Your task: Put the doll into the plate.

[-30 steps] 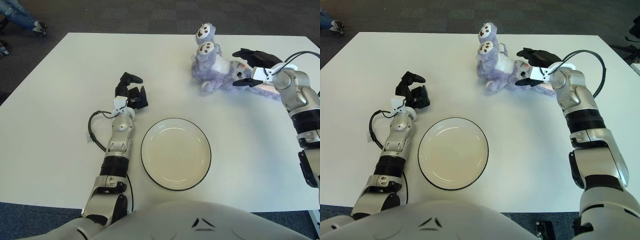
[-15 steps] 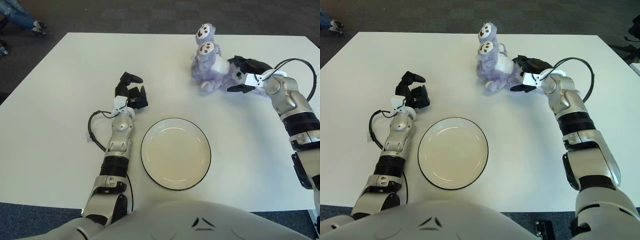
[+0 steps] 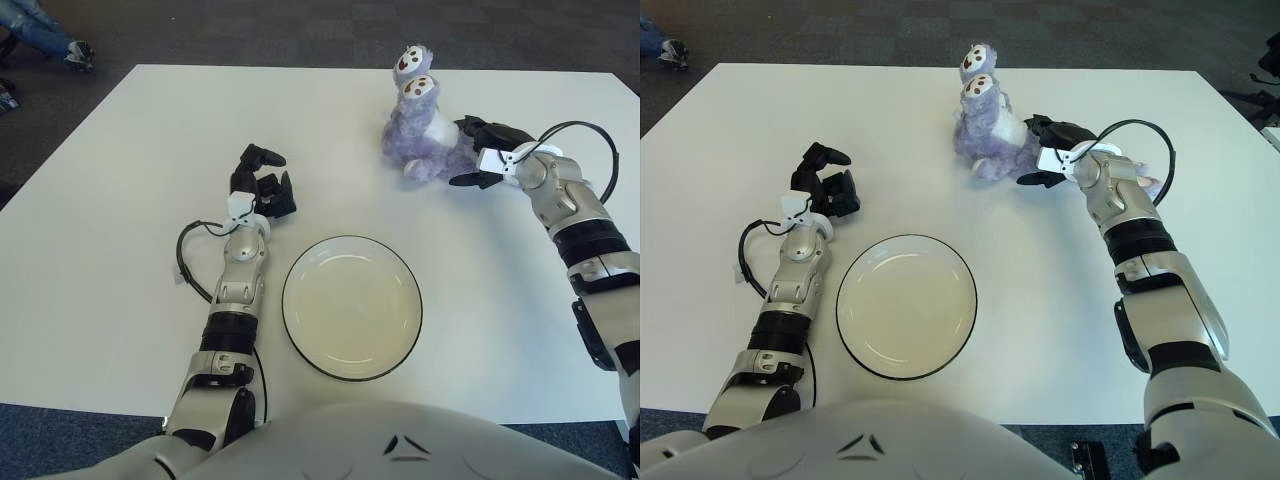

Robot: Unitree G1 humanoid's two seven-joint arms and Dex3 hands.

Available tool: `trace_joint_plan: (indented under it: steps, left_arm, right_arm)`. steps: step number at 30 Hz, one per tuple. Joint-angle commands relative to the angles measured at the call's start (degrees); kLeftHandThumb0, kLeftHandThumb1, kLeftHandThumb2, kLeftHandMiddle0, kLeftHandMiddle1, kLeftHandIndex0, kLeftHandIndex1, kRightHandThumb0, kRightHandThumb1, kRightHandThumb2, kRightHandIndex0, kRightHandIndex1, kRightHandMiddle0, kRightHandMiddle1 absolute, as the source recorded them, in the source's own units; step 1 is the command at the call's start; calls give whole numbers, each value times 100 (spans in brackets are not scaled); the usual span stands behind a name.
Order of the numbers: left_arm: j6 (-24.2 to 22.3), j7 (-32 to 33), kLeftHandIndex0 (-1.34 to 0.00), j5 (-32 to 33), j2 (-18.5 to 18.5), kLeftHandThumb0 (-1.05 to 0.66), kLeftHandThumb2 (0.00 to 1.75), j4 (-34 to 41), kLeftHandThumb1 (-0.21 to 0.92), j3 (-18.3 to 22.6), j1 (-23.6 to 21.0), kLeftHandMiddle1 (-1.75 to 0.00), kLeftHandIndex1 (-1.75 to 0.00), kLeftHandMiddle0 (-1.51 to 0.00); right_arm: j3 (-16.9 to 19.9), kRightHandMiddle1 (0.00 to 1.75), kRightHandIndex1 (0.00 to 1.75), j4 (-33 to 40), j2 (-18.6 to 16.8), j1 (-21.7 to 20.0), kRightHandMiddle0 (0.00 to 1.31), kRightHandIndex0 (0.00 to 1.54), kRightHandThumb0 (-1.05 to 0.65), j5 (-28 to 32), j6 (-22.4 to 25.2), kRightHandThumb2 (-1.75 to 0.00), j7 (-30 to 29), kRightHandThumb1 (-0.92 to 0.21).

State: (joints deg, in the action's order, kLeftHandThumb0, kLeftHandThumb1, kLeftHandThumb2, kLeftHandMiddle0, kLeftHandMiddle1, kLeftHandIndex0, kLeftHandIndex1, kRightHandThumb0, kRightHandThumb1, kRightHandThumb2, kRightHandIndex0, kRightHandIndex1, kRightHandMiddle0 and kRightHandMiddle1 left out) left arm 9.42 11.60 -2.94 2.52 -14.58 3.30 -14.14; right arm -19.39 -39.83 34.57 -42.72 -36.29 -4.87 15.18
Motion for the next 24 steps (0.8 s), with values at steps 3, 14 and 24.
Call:
trace_joint_plan:
  steps: [3, 14, 24]
  left_arm:
    - [21, 20, -58, -12, 27, -46, 128, -77, 35, 8, 140, -175, -175, -115]
    - [-11, 54, -57, -31, 36, -46, 126, -46, 36, 2, 148, -175, -175, -116]
    - [-17, 62, -57, -40, 49, -46, 126, 8, 36, -11, 181, -175, -175, -115]
  right_arm:
    - [-290, 36, 0, -756, -222, -134, 0, 0, -91, -161, 14, -57, -72, -67]
    - [-550, 49, 0, -1550, -474, -432, 0, 0, -87, -198, -7, -55, -314, -66]
    - [-842, 41, 1, -2194, -561, -538, 0, 1, -70, -372, -279, -80, -1151, -44]
